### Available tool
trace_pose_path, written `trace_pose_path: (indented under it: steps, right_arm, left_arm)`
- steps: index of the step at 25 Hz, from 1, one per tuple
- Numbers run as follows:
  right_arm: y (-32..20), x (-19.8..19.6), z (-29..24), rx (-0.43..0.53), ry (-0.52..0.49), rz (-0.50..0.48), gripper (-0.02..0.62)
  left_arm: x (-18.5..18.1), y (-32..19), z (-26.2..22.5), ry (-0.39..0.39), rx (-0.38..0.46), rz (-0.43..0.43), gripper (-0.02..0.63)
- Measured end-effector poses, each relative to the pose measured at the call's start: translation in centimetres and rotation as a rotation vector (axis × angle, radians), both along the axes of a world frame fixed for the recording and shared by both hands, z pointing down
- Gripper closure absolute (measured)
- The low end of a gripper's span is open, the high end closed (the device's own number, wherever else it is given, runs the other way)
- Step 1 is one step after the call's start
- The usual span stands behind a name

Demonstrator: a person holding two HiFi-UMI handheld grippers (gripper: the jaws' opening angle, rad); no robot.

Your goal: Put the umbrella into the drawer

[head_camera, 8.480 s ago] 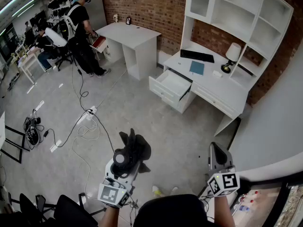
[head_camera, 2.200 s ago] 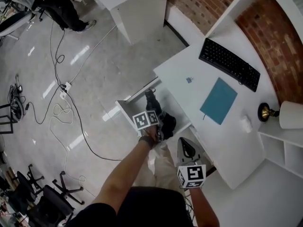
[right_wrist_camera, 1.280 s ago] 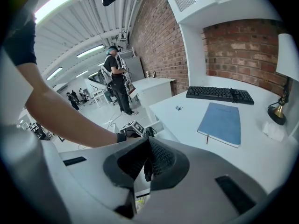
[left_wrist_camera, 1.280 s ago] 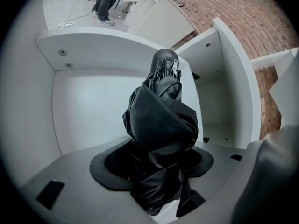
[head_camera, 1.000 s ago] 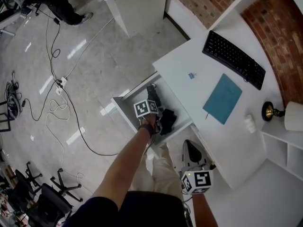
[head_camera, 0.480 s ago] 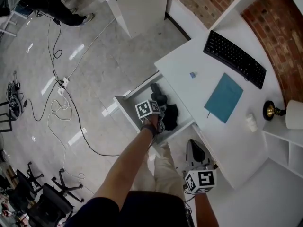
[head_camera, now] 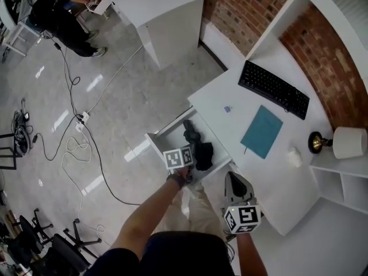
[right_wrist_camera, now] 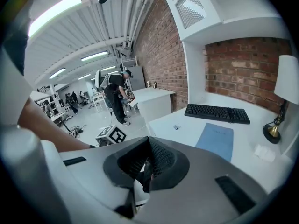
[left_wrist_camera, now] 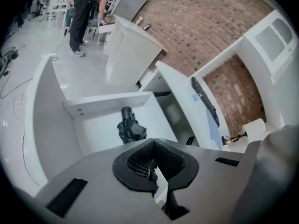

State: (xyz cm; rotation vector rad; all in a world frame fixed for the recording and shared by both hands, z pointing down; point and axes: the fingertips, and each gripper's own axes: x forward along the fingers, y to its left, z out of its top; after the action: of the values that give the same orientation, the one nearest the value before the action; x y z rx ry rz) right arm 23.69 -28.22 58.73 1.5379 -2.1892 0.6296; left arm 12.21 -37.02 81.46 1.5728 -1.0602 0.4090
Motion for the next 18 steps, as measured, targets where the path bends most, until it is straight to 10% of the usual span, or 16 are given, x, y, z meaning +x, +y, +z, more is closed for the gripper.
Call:
trace_pose_path:
  steps: [8, 18]
  right_arm:
    - [-1.8, -1.0, -8.9, 0.125, -0.017, -0.014, 0.595]
    - [-2.1, -1.6, -19.2, 0.299, 0.006, -0.011, 0.595]
  left_arm:
    - [-4.3, 0.8, -17.7, 0.089, 0.318, 0.017, 0.588]
    - [-11.2, -0.9, -37.2, -0.053, 0.775, -0.003, 0.589]
